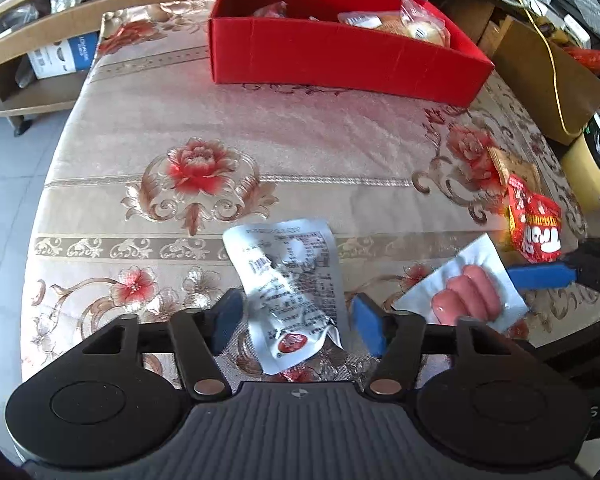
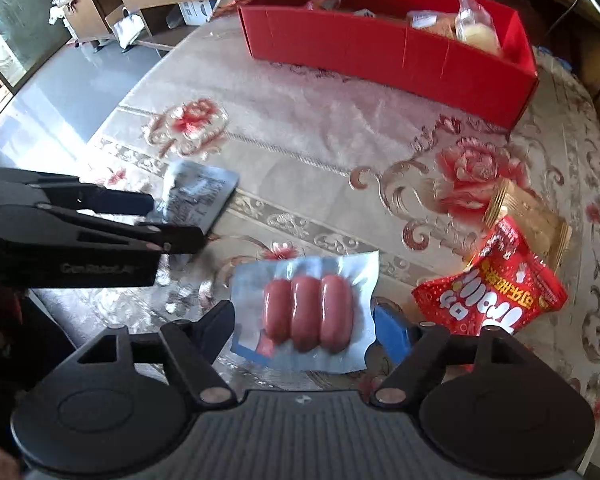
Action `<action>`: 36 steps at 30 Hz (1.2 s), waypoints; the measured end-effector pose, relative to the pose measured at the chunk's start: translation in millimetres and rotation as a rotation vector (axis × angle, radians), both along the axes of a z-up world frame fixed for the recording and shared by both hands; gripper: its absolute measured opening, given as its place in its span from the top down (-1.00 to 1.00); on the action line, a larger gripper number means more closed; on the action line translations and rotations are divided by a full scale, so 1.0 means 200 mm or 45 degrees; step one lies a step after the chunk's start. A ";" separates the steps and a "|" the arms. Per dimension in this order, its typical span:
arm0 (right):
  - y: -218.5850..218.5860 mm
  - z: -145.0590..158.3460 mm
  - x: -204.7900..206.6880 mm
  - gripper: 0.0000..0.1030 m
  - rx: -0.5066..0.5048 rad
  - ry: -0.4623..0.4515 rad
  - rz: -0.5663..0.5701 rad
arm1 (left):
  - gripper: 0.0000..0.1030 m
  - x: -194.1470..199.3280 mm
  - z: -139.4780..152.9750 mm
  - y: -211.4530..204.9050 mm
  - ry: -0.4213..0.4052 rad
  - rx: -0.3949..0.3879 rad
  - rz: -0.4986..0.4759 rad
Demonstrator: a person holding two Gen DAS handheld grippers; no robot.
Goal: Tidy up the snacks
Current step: 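Grasp the silver sausage tray with the right gripper while the left lifts the wrapper, then lift the sausage tray with the right gripper while the left holds the white wrapper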
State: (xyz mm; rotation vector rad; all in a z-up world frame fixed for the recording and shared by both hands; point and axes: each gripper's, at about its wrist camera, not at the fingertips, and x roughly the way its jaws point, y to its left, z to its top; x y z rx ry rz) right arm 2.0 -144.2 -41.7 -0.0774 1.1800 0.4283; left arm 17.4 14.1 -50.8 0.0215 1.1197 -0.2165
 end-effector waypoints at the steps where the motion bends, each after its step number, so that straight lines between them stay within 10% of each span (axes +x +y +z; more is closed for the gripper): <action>1: 0.01 0.00 0.00 -0.53 -0.001 -0.011 0.007 | -0.69 0.00 -0.01 -0.02 0.005 0.008 -0.020; 4: -0.02 0.00 0.00 -0.51 0.017 -0.018 0.006 | -0.68 0.00 -0.03 -0.07 -0.008 0.090 -0.034; 8: -0.07 0.01 -0.01 -0.42 0.050 -0.028 -0.023 | -0.17 0.01 -0.01 -0.05 -0.051 0.119 0.029; 19: -0.15 0.10 -0.01 -0.29 0.133 -0.098 -0.074 | -0.09 -0.03 0.08 -0.06 -0.085 0.060 0.037; 22: -0.19 0.13 0.01 0.16 0.196 -0.094 -0.112 | -0.09 -0.04 0.12 -0.07 -0.103 0.057 0.040; 36: -0.16 0.07 -0.02 -0.13 0.264 0.130 -0.190 | -0.10 -0.02 0.17 0.01 -0.127 -0.078 0.037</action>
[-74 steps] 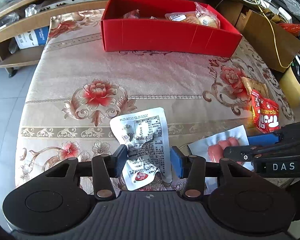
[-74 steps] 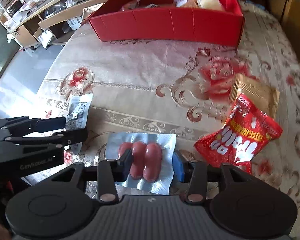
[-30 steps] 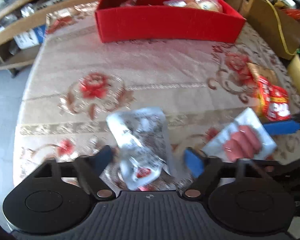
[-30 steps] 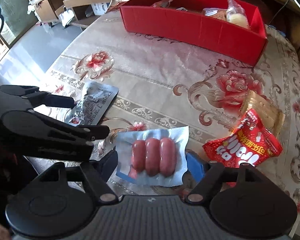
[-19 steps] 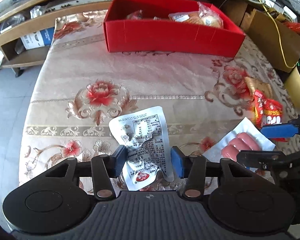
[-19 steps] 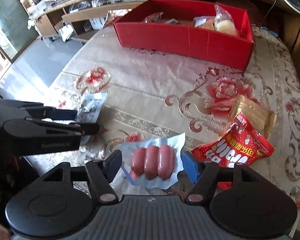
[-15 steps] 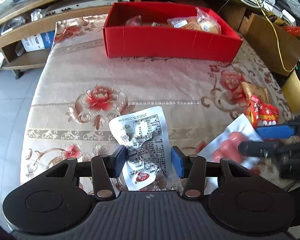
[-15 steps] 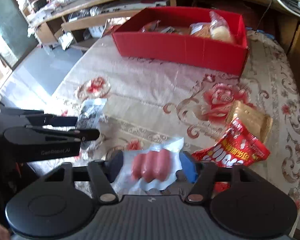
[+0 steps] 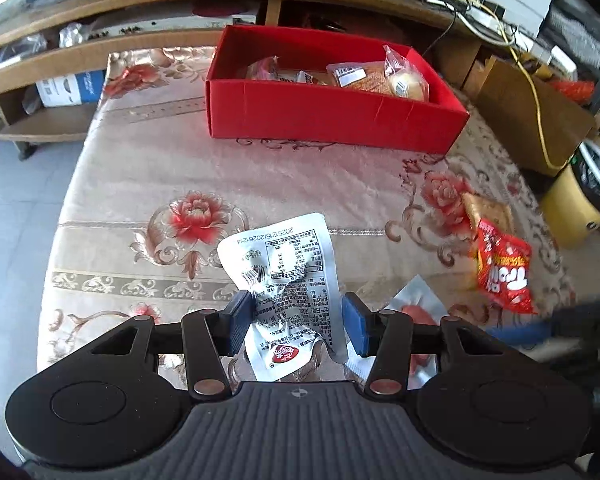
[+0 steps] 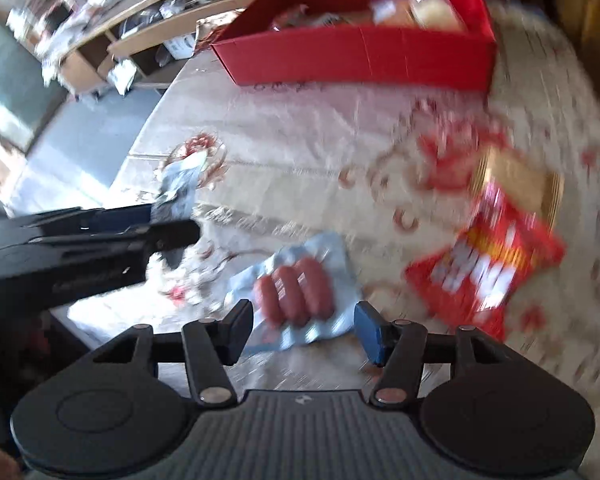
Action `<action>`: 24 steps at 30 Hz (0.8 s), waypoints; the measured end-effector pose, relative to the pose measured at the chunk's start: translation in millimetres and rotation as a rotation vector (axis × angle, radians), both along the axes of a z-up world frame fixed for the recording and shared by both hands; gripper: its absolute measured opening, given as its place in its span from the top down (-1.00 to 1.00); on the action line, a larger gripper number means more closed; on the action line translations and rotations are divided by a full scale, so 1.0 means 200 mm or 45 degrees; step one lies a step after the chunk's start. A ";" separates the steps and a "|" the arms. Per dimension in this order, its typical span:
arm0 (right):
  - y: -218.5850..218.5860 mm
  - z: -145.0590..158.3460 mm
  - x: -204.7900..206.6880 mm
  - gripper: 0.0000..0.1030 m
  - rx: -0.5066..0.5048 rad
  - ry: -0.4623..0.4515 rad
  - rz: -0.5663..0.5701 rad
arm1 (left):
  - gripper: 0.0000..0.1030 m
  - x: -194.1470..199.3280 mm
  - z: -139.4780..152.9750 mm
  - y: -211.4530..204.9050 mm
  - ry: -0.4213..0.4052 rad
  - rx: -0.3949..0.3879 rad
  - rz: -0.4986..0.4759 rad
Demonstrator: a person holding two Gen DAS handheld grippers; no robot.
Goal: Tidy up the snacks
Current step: 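Lift the sausage tray with the right gripper while the left holds the white wrapper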
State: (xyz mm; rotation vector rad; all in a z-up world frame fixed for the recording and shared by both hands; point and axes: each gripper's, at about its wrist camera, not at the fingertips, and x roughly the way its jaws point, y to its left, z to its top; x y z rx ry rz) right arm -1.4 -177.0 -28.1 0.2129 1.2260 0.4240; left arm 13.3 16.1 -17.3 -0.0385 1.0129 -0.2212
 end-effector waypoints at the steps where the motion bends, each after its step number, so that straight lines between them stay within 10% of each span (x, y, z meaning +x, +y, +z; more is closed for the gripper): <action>1: -0.01 -0.02 -0.02 -0.14 0.047 0.048 -0.030 | -0.10 0.00 0.00 0.02 -0.003 -0.025 -0.001; 11: 0.07 -0.14 0.13 -0.22 0.067 0.169 -0.253 | -0.11 -0.01 0.03 0.13 -0.035 -0.146 0.029; 17: 0.29 -0.13 0.20 -0.58 -0.086 0.109 -0.128 | -0.11 -0.01 0.03 0.18 -0.048 -0.159 0.065; 24: 0.37 -0.13 0.13 -0.16 -0.297 -0.057 0.065 | 0.00 -0.02 0.01 0.18 -0.028 -0.147 0.043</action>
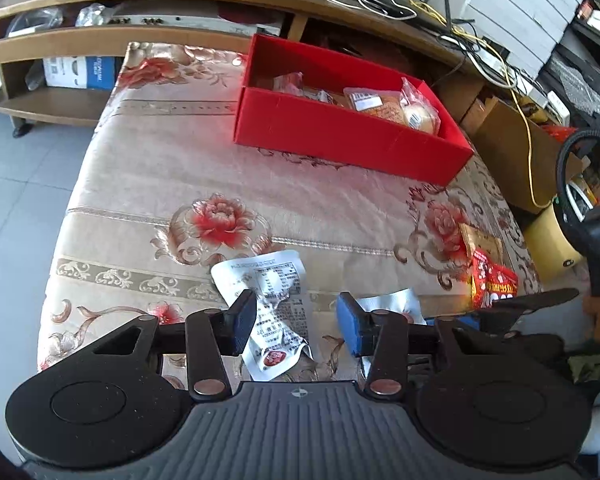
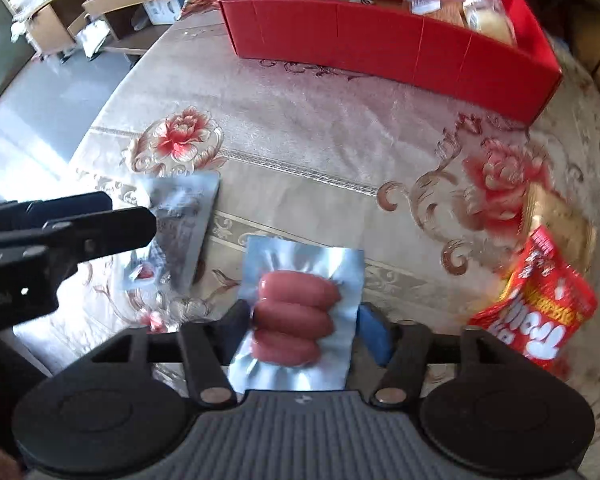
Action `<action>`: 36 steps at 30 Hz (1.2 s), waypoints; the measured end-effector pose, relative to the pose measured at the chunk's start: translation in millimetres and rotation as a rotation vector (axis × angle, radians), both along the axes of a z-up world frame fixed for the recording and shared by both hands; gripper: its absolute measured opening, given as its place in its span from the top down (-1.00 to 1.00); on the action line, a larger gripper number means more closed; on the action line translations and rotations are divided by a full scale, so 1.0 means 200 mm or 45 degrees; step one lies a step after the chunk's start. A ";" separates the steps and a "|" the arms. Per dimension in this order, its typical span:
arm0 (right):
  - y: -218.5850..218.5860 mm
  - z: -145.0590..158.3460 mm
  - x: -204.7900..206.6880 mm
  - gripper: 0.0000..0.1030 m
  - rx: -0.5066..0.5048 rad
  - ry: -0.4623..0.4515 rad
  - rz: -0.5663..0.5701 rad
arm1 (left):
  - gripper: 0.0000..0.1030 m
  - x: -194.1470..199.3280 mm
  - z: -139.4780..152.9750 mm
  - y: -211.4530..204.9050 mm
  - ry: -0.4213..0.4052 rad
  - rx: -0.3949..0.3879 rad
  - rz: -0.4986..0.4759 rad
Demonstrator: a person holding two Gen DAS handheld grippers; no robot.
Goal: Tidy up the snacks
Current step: 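Lift the sausage tray with the right gripper while the left holds the white wrapper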
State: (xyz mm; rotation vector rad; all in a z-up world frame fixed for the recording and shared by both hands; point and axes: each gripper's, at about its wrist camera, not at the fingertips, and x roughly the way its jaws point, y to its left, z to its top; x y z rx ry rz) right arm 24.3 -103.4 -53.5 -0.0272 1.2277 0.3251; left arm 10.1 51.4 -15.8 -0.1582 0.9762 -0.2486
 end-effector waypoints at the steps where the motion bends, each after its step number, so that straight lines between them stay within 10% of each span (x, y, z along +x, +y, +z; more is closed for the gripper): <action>1: -0.02 0.00 0.00 -0.15 0.009 0.009 -0.003 | -0.01 0.00 -0.01 -0.01 0.007 0.012 -0.010; 15: -0.15 0.00 0.01 -0.01 0.078 -0.053 0.014 | -0.41 0.09 -0.16 -0.11 0.165 0.128 0.112; 20: -0.14 -0.03 0.04 -0.13 0.062 -0.041 0.053 | -0.08 0.08 -0.16 -0.17 0.132 0.287 0.112; 31: -0.16 0.05 -0.02 0.06 -0.001 -0.141 0.157 | 0.13 0.04 -0.10 -0.17 0.124 0.254 0.084; 36: -0.23 0.05 0.00 0.14 0.029 -0.119 0.090 | -0.25 0.04 -0.14 -0.19 0.159 0.255 0.061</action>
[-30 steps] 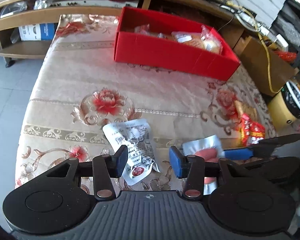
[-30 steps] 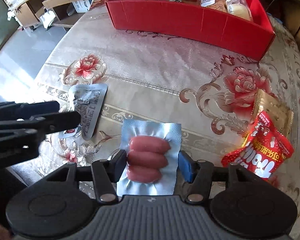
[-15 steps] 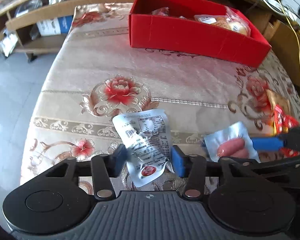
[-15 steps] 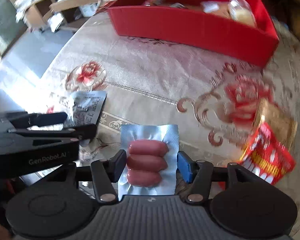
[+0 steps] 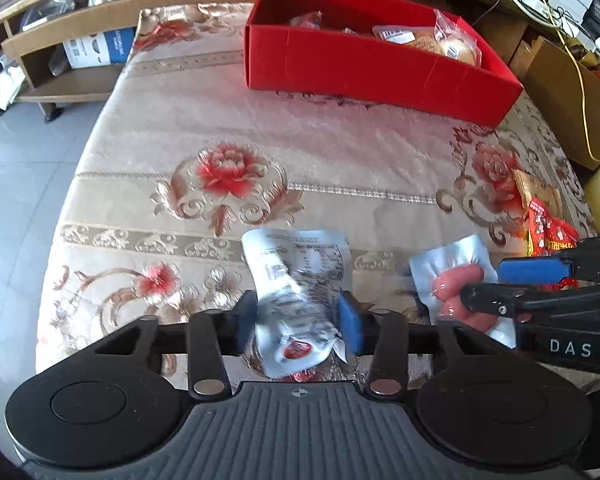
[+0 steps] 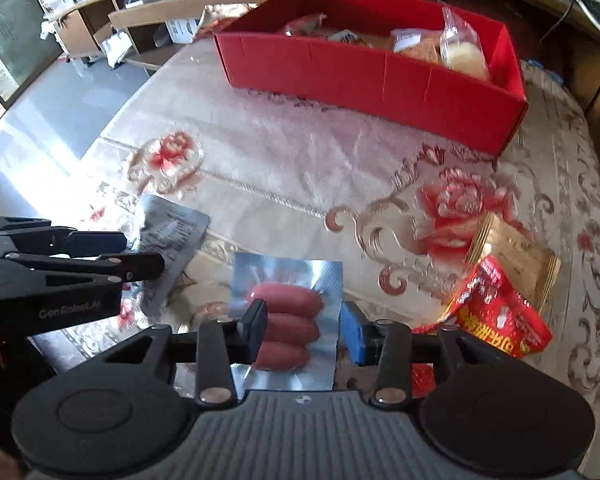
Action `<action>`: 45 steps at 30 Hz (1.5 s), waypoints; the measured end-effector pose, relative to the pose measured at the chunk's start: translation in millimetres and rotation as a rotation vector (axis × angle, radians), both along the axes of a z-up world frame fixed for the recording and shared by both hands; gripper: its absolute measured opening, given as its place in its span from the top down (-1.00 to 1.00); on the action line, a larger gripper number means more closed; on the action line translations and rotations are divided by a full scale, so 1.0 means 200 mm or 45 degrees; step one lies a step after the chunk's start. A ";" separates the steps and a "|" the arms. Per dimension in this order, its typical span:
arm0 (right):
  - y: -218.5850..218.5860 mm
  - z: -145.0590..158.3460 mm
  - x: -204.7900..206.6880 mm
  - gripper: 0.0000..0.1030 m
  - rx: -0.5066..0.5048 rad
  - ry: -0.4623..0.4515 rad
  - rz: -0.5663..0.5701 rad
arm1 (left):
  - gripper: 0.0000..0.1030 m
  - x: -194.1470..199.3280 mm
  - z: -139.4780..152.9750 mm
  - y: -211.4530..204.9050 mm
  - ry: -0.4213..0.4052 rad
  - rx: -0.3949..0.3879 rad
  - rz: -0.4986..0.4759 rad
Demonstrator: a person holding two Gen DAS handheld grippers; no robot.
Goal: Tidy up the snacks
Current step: 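Lift the sausage tray with the right gripper while the left holds the white wrapper, then carry the white wrapper and sausage tray over the red box with both grippers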
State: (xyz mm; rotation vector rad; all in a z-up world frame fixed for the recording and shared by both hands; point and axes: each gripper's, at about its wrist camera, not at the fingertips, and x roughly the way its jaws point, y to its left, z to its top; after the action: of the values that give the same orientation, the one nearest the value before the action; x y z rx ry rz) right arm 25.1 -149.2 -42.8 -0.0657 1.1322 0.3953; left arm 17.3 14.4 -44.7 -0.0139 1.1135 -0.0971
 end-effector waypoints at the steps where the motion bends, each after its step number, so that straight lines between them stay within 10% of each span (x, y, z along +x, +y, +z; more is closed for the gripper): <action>1: 0.00 0.00 0.00 0.14 0.010 0.004 0.003 | -0.53 0.00 -0.02 -0.01 0.010 0.015 -0.017; 9: 0.03 -0.05 -0.01 -0.33 -0.002 0.046 0.073 | -0.35 -0.02 -0.03 -0.06 -0.023 0.137 -0.052; 14: 0.12 -0.10 -0.03 -1.00 -0.044 0.040 0.181 | -0.20 -0.04 -0.02 -0.06 -0.028 0.143 -0.076; 27: 0.15 -0.14 -0.03 -0.97 -0.124 -0.045 0.199 | -0.22 -0.03 -0.01 -0.01 -0.024 0.061 -0.076; 31: 0.08 -0.09 -0.03 -0.37 -0.122 -0.047 0.130 | -0.20 -0.03 -0.01 0.00 -0.032 0.044 -0.075; 45: -0.05 0.06 0.00 -0.37 -0.015 -0.097 -0.001 | -0.20 0.01 0.09 -0.03 -0.097 -0.095 -0.078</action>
State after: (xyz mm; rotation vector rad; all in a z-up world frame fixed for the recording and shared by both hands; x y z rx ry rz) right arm 24.4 -159.0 -31.1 -0.0898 1.0594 0.3823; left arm 19.0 8.6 -26.7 -0.0423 1.0343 -0.1928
